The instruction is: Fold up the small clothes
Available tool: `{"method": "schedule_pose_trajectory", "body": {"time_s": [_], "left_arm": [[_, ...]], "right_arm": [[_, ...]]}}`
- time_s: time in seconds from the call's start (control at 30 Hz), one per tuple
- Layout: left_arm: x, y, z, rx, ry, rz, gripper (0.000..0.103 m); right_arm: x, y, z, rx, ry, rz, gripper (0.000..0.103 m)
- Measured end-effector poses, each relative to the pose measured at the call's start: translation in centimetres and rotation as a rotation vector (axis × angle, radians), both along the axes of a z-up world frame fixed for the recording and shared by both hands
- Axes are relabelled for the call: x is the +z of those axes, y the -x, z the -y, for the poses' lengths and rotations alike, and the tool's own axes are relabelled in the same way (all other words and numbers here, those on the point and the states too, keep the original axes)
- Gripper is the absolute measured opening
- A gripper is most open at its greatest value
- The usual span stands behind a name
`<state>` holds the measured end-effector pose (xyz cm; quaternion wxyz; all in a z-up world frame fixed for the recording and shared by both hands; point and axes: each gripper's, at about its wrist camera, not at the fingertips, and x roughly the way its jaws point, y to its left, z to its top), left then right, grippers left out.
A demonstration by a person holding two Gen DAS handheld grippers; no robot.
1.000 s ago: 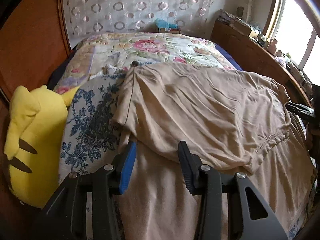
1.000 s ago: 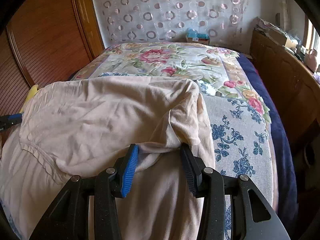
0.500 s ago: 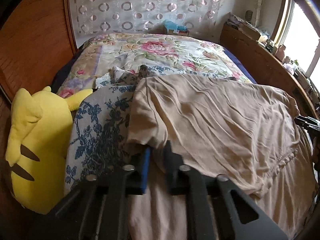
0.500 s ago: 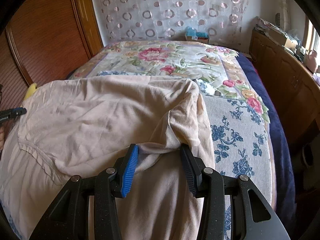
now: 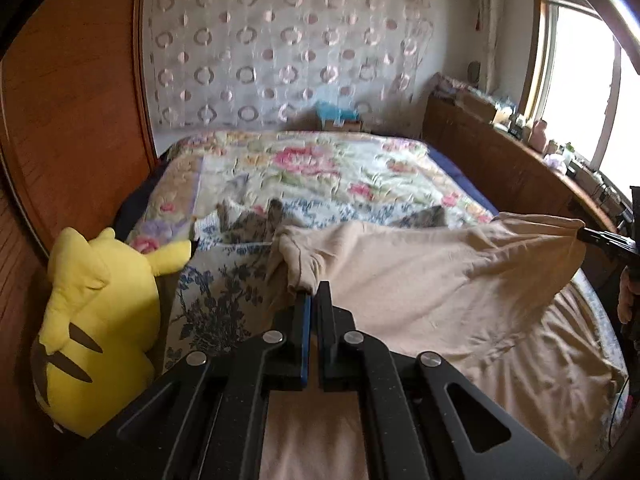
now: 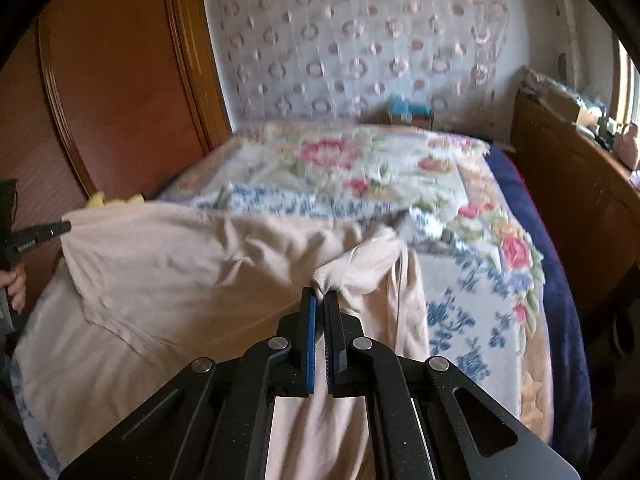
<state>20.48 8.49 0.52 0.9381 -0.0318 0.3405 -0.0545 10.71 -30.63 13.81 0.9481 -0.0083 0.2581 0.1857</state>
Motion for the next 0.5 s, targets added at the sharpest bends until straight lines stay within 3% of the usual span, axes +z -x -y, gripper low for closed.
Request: {"method": "schedule_pose_trajectory", "body": {"time_s": [0.2,0.5], "left_arm": [[1.4,2.7,0.1,-0.009,0.01,0.039,0.003],[1.2,8.2,-0.5,0.003,0.022,0.056,0.003]], "right_arm": [[1.5,3.2,0.4,0.013,-0.015,0.072,0.003],[-0.5,9.0,2.0,0.015,0.009,0.09,0.003]]}}
